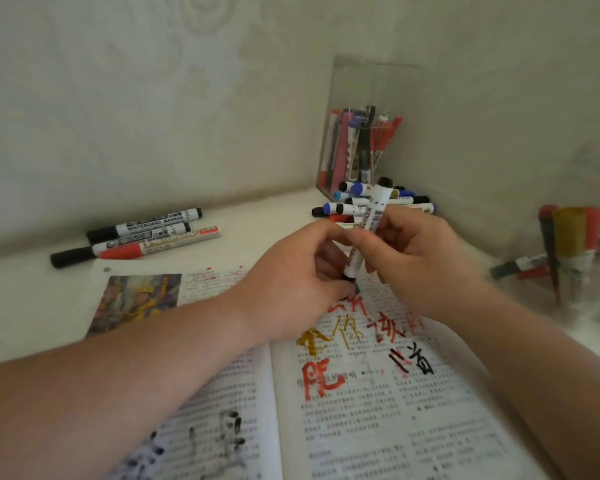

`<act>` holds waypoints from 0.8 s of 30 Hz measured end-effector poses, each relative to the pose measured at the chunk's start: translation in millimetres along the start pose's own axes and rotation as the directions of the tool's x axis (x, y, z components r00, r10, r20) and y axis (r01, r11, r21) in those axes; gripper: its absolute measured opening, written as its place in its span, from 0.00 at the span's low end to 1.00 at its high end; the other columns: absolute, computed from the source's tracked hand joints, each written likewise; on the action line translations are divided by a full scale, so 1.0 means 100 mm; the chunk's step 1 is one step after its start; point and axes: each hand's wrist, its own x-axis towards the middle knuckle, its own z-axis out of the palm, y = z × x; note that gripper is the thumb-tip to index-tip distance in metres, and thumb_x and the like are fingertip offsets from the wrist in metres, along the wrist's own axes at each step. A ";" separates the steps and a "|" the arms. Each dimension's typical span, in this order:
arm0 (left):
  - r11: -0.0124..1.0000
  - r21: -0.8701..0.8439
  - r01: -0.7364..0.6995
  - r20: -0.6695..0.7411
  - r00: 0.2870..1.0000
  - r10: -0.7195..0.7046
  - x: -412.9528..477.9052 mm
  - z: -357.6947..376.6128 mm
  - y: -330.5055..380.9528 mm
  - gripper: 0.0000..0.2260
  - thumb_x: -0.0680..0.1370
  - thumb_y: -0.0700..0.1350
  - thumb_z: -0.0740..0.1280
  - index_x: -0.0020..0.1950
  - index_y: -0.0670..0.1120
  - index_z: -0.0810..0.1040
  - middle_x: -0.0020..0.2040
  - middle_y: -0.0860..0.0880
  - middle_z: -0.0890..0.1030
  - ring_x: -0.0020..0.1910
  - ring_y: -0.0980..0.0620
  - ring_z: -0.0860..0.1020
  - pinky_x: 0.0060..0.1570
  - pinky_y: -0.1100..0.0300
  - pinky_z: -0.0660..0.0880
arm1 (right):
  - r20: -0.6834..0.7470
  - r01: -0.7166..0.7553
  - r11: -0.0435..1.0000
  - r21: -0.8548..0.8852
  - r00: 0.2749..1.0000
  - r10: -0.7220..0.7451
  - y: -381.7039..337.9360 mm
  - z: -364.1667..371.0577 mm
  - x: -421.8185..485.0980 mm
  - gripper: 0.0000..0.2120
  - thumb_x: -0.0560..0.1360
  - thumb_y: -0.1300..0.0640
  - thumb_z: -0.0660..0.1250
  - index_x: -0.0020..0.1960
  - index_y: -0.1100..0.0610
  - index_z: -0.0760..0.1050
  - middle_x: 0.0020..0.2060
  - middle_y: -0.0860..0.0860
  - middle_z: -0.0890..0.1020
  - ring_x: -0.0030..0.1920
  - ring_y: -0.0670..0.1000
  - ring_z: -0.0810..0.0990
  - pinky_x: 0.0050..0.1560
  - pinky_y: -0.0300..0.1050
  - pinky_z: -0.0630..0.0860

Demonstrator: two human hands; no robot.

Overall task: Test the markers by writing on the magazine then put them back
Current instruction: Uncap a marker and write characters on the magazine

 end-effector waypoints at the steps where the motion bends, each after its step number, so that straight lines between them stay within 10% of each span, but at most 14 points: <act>1: 1.000 -0.006 0.002 -0.019 1.000 -0.002 0.00 0.00 -0.01 0.20 0.73 0.38 0.77 0.59 0.53 0.76 0.44 0.54 0.83 0.43 0.58 0.83 0.49 0.60 0.80 | -0.053 -0.041 0.997 0.062 0.998 0.045 0.01 -0.01 0.01 0.07 0.76 0.51 0.73 0.40 0.49 0.78 0.29 0.46 0.79 0.28 0.44 0.74 0.31 0.41 0.71; 6: 0.995 -0.074 0.066 -0.114 0.991 -0.074 0.00 -0.06 0.03 0.16 0.76 0.41 0.74 0.60 0.53 0.74 0.48 0.56 0.82 0.45 0.60 0.81 0.45 0.67 0.78 | -0.221 -0.085 0.923 0.374 0.959 0.178 -0.05 -0.08 0.13 0.19 0.76 0.62 0.74 0.60 0.48 0.70 0.33 0.53 0.82 0.29 0.54 0.81 0.30 0.48 0.78; 11: 0.991 0.028 0.130 -0.038 0.991 -0.129 -0.01 -0.06 0.05 0.05 0.78 0.46 0.72 0.51 0.54 0.78 0.45 0.56 0.82 0.43 0.59 0.80 0.43 0.66 0.76 | -0.420 -0.084 0.859 0.506 0.845 0.330 -0.25 -0.29 0.55 0.11 0.80 0.61 0.69 0.59 0.50 0.76 0.36 0.53 0.83 0.31 0.49 0.84 0.36 0.45 0.83; 17: 0.943 -0.286 0.168 -0.117 0.971 -0.208 0.02 -0.10 0.02 0.04 0.77 0.41 0.73 0.43 0.48 0.81 0.37 0.50 0.81 0.35 0.55 0.77 0.40 0.57 0.77 | 0.093 -0.367 0.644 0.671 0.904 0.418 -0.57 0.19 1.17 0.01 0.81 0.65 0.66 0.51 0.63 0.76 0.41 0.59 0.84 0.37 0.51 0.87 0.35 0.37 0.82; 20: 0.666 -0.737 0.120 -0.242 0.872 -0.425 0.09 -0.25 -0.01 0.06 0.76 0.35 0.69 0.41 0.44 0.78 0.32 0.46 0.77 0.30 0.52 0.72 0.33 0.57 0.71 | 0.318 -0.528 0.603 0.598 0.847 0.426 -0.71 0.58 1.29 0.05 0.81 0.66 0.65 0.55 0.67 0.76 0.36 0.61 0.84 0.37 0.55 0.87 0.35 0.42 0.84; 24: 0.363 -0.931 0.017 -0.232 0.740 -0.631 0.19 -0.38 -0.08 0.06 0.74 0.34 0.62 0.39 0.43 0.72 0.27 0.47 0.72 0.23 0.53 0.66 0.27 0.61 0.65 | 0.498 -0.662 0.542 0.517 0.748 0.439 -0.80 0.90 1.39 0.07 0.83 0.67 0.60 0.58 0.67 0.74 0.49 0.67 0.83 0.39 0.58 0.88 0.37 0.47 0.85</act>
